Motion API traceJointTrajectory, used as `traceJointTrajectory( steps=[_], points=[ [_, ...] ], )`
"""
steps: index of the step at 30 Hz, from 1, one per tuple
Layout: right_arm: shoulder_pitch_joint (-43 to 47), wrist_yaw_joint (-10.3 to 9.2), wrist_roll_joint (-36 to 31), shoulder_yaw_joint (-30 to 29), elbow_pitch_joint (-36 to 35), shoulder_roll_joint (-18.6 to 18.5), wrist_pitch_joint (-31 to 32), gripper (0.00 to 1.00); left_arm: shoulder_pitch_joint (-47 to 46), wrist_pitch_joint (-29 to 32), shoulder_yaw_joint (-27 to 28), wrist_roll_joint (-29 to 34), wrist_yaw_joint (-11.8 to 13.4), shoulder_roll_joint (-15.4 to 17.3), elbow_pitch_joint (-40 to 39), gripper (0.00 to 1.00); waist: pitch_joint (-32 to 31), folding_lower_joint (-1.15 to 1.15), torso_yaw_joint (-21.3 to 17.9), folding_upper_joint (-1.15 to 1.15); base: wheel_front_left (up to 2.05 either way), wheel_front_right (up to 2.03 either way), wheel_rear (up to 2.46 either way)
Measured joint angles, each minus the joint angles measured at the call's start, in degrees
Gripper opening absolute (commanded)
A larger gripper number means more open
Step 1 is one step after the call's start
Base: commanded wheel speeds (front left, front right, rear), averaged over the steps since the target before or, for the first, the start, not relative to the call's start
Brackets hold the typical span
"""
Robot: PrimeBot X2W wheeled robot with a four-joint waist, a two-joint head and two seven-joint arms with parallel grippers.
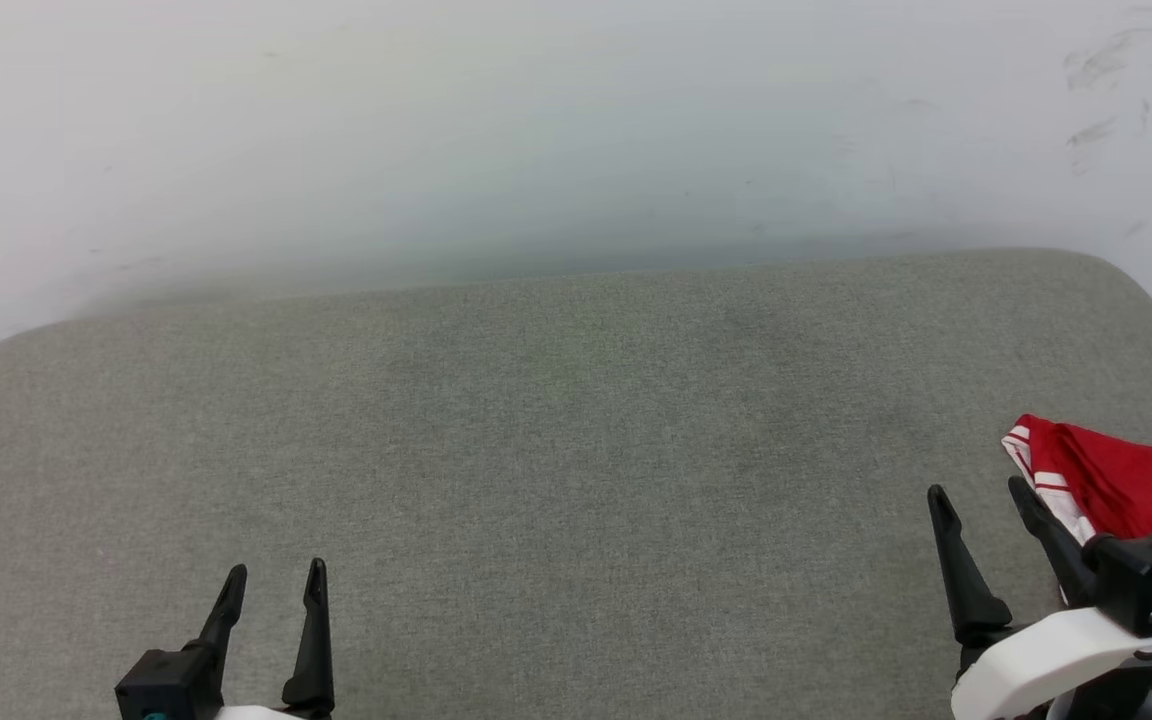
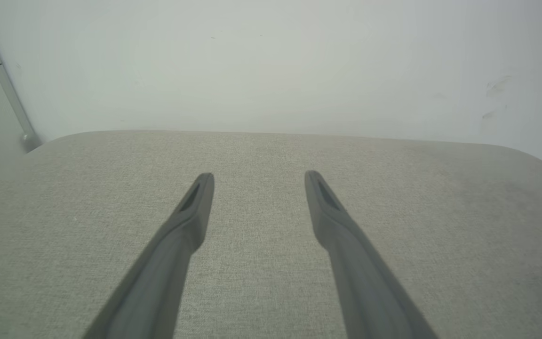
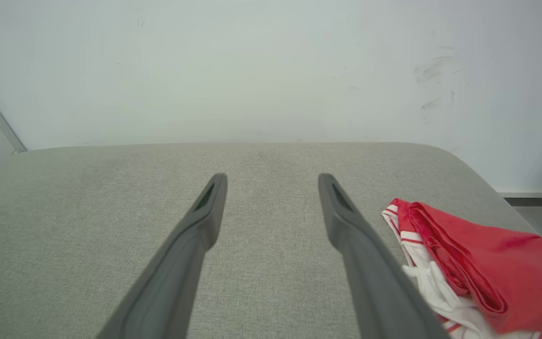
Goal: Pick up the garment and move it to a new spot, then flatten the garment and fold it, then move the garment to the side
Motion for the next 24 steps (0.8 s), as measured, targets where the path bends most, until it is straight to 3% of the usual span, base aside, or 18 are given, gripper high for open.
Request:
traceJointTrajectory(
  steps=[16,17,24],
  points=[
    [0.1,0.0,0.7,-0.4,-0.3,0.0,0.8,1.0,-0.5,0.0,-0.3,0.1,-0.6,-0.5,1.5,1.0,0.4,0.01,0.7,0.0,0.0,0.0,0.0],
    [0.1,0.0,0.7,-0.4,-0.3,0.0,0.8,0.0,-0.5,0.0,-0.3,0.1,-0.6,-0.5,1.5,0.0,0.4,0.01,0.7,0.0,0.0,0.0,0.0],
    [0.5,0.0,3.3,-0.4,2.8,0.0,0.7,0.0,0.6,0.8,-0.4,-2.2,-0.9,-1.8,4.0,0.0,0.5,0.01,0.7,0.0,0.0,0.0,0.0]
  ],
)
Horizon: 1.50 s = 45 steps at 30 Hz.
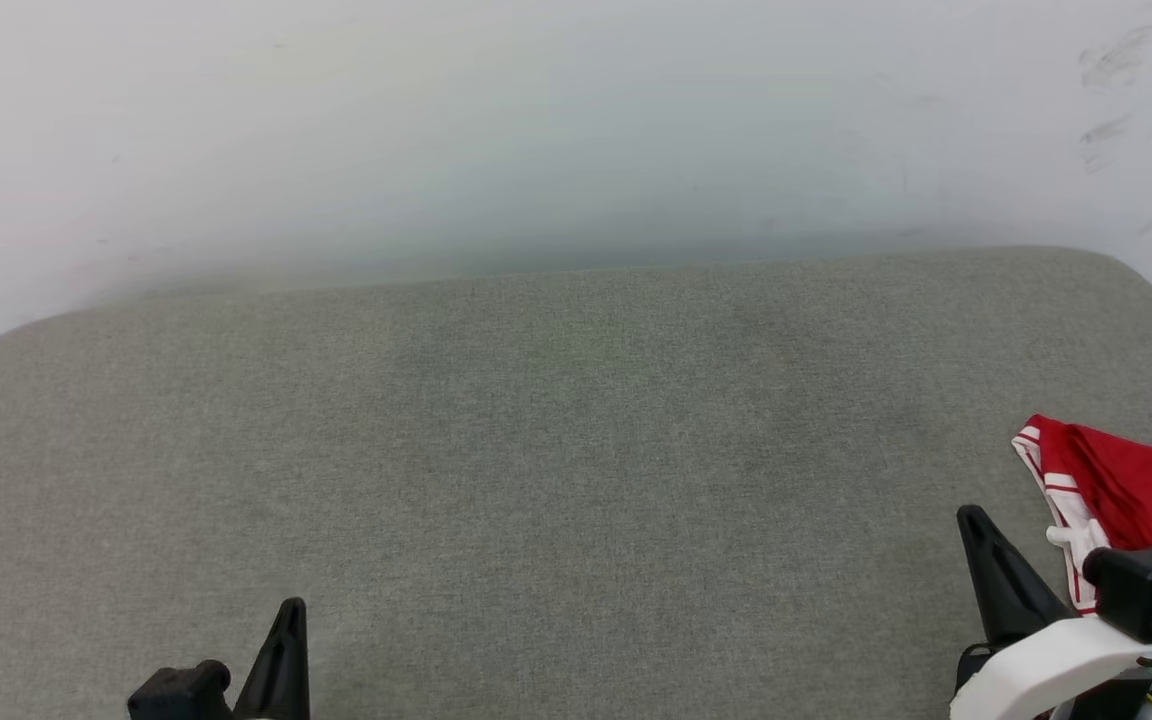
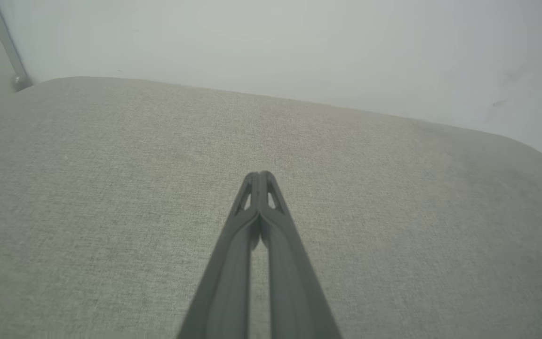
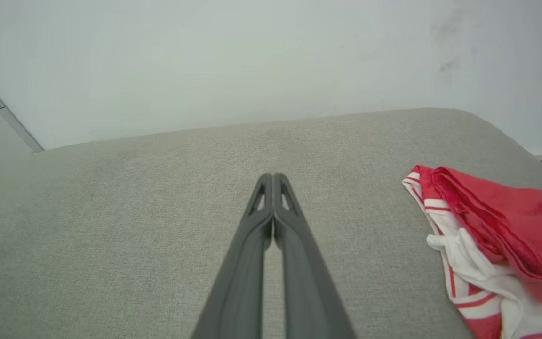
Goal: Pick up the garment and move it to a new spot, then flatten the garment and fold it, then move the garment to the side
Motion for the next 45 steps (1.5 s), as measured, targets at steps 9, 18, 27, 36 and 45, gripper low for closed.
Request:
traceJointTrajectory(
  steps=[9,18,27,36,45],
  points=[
    [-0.6,0.0,10.2,-0.4,2.3,0.0,0.0,0.0,-1.3,2.3,1.9,-8.5,-1.7,-0.9,0.9,0.0,0.2,0.0,0.1,0.0,0.0,0.0,0.0],
    [-1.8,0.0,19.4,-0.8,4.4,0.0,-0.3,0.0,-2.5,4.5,3.7,-16.0,-3.1,-2.1,2.0,0.0,0.3,0.0,0.2,0.0,0.0,0.0,0.0],
    [-3.0,-0.01,27.5,-1.1,6.3,0.0,-0.5,0.0,-4.0,6.5,5.2,-22.8,-4.4,-3.3,2.7,0.0,0.5,0.0,0.2,0.0,0.0,0.0,0.0],
    [-4.1,-0.01,34.9,-1.4,8.0,0.0,-0.6,0.0,-5.3,8.3,6.7,-28.9,-5.8,-4.0,3.2,0.0,0.6,0.0,0.3,0.0,0.0,0.0,0.0],
    [-5.2,-0.01,41.7,-1.9,9.6,0.0,-0.6,0.0,-6.4,10.0,8.0,-34.5,-6.8,-5.1,3.9,0.0,0.8,0.0,0.4,0.0,0.0,0.0,0.0]
  ],
)
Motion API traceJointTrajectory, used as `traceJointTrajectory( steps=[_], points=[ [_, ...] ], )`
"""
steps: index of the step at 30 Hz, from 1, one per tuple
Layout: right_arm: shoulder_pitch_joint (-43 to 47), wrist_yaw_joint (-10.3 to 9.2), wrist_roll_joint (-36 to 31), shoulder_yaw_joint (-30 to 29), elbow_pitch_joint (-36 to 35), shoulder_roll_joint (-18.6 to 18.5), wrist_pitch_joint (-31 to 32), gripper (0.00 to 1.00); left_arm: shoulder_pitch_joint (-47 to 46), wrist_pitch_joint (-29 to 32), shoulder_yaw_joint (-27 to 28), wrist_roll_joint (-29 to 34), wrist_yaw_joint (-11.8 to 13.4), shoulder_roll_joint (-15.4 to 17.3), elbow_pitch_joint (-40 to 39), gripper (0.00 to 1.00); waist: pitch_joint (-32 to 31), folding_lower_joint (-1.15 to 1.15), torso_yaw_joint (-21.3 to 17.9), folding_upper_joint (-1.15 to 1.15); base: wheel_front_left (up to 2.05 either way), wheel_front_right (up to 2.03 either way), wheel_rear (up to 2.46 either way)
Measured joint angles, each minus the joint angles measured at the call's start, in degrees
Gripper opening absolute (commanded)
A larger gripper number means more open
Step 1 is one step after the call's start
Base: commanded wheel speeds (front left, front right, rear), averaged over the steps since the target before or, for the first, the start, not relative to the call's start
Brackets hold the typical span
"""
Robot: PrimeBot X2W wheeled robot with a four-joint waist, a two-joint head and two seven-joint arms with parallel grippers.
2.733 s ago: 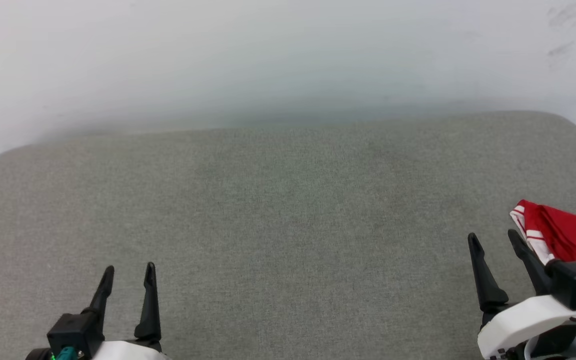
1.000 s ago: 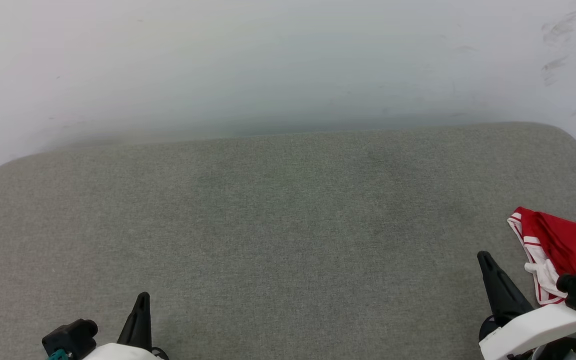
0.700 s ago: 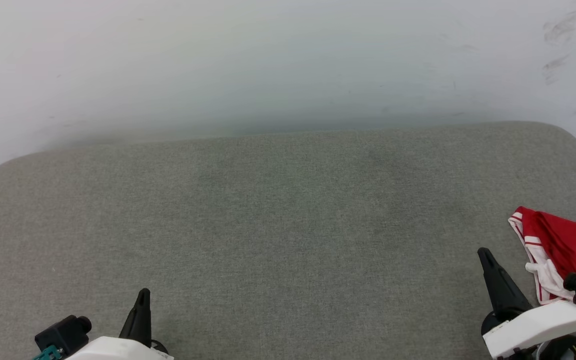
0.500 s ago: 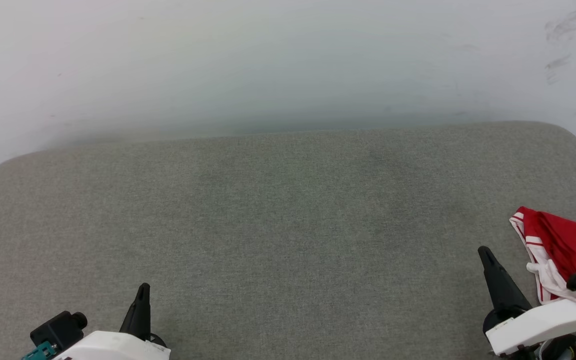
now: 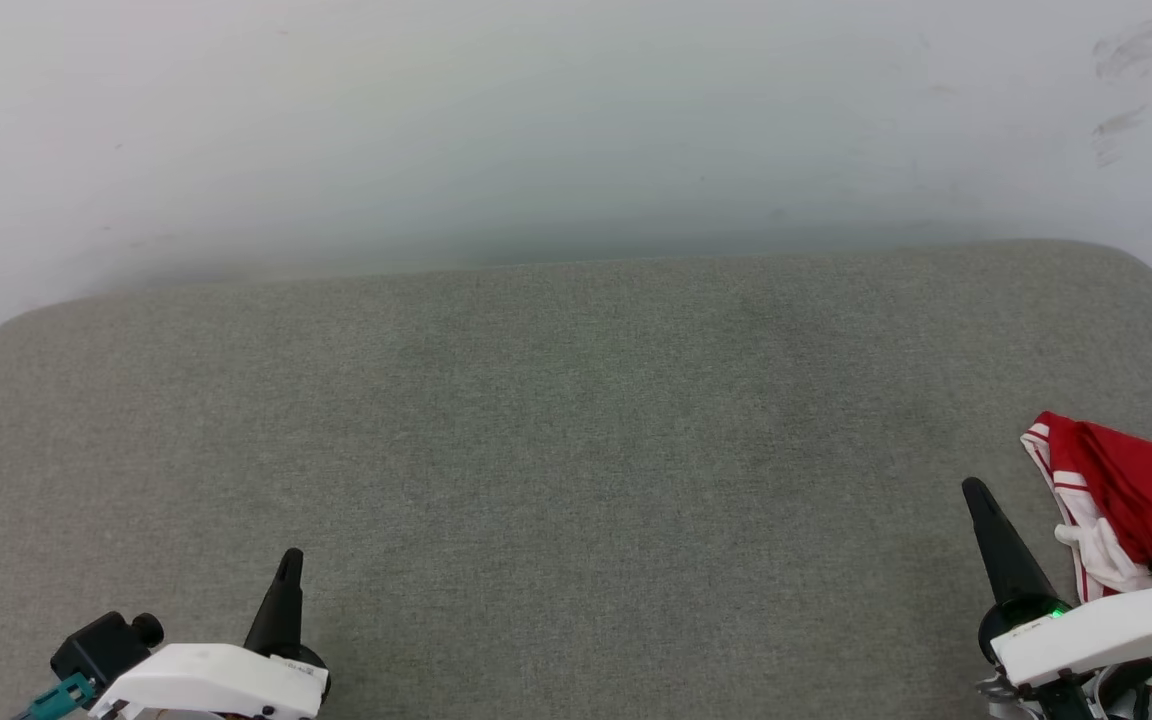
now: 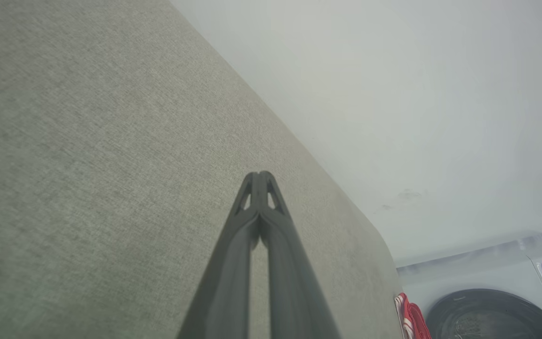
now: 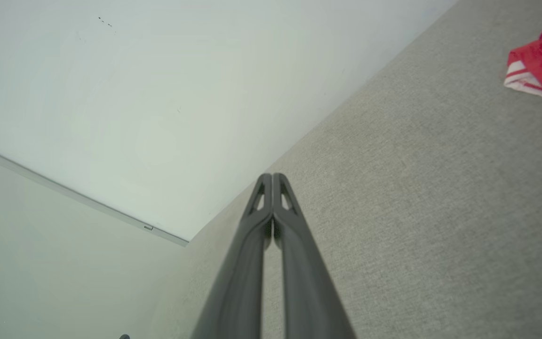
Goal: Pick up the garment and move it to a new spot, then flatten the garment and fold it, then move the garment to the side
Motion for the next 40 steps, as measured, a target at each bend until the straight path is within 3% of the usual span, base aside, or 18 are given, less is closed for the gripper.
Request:
traceJointTrajectory(
  steps=[40],
  points=[
    [-3.5,-0.01,24.4,-1.3,5.8,0.0,-0.5,0.0,-4.3,6.2,5.4,-20.0,-4.0,-3.3,2.1,0.0,0.7,0.0,0.4,0.0,0.0,0.0,0.0]
  ],
)
